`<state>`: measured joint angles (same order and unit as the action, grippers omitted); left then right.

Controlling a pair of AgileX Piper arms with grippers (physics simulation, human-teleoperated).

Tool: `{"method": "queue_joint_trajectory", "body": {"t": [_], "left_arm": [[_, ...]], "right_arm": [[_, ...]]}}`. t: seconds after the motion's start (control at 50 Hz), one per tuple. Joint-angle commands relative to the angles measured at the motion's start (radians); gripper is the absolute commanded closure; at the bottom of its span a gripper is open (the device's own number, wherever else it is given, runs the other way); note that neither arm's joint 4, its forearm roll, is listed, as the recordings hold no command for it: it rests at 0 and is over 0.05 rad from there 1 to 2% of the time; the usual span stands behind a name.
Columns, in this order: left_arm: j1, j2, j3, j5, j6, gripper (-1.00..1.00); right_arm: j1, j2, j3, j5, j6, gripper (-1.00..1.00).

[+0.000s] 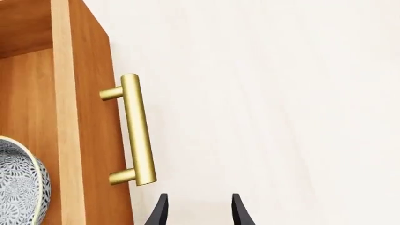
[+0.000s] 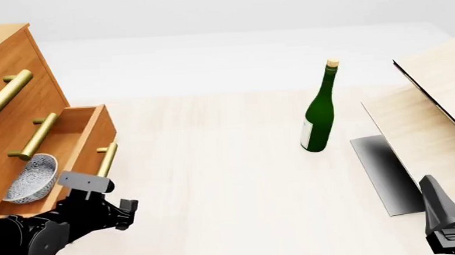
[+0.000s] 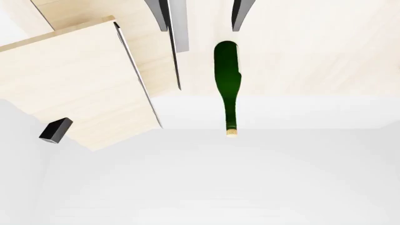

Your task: Put the bowl in the bottom drawer of the cabinet and close it.

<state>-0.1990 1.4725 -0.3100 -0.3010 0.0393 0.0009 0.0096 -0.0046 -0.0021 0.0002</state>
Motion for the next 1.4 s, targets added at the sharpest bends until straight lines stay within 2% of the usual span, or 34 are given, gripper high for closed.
{"method": "queue_joint_trajectory", "body": {"t": [0.02, 0.74, 1.4], "left_arm": [[0.06, -0.002, 0.01, 0.0, 0.007, -1.0], [0.164, -0.035, 0.029, 0.004, 0.001, -1.0], [0.27, -0.065, 0.034, 0.005, 0.027, -1.0]], "right_arm": [[0.0, -0.001, 0.0, 0.0, 0.0, -1.0], [0.0, -0.001, 0.0, 0.0, 0.0, -1.0], [0.0, -0.001, 0.0, 0.0, 0.0, -1.0]]}}
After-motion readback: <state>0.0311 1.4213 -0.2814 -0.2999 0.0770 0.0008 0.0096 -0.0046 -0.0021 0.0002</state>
